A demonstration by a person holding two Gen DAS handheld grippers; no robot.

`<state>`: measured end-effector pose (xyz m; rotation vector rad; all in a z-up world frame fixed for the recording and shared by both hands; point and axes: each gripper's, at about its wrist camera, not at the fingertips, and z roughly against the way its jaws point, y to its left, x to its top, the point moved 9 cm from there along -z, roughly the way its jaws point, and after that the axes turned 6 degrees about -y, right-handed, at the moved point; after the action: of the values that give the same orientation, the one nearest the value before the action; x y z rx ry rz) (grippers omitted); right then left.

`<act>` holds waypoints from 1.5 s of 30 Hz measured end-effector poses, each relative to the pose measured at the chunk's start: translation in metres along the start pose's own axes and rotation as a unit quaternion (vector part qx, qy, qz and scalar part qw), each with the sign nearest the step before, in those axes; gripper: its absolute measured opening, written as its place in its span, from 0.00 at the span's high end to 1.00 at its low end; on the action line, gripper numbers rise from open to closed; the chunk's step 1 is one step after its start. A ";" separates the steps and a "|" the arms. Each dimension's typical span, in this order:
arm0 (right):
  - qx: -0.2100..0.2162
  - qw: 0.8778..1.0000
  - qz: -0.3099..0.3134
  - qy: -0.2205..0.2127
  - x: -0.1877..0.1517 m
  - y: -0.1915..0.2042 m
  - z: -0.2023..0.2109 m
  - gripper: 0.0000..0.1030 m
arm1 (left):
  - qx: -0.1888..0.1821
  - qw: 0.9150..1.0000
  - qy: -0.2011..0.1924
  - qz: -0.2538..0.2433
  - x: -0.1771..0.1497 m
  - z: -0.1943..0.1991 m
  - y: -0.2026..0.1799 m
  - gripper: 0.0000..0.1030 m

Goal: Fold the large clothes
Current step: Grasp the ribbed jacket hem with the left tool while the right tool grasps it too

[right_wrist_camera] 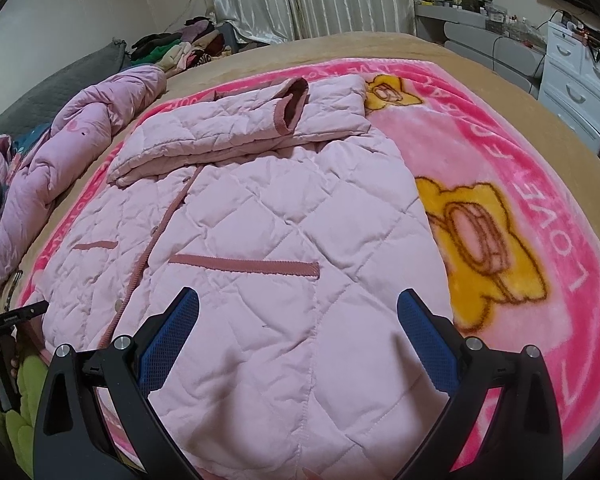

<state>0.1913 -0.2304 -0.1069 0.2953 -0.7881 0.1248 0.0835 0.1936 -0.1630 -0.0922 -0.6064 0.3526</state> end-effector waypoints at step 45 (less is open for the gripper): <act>0.088 0.982 -0.116 0.124 -0.106 -0.041 0.038 0.53 | -0.056 0.996 -0.063 -0.028 0.001 0.053 -0.025 0.81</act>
<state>0.1009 -0.2812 -0.1660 0.5257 -0.4922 0.0104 0.0613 0.1692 -0.1140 -0.1615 -0.7520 0.2716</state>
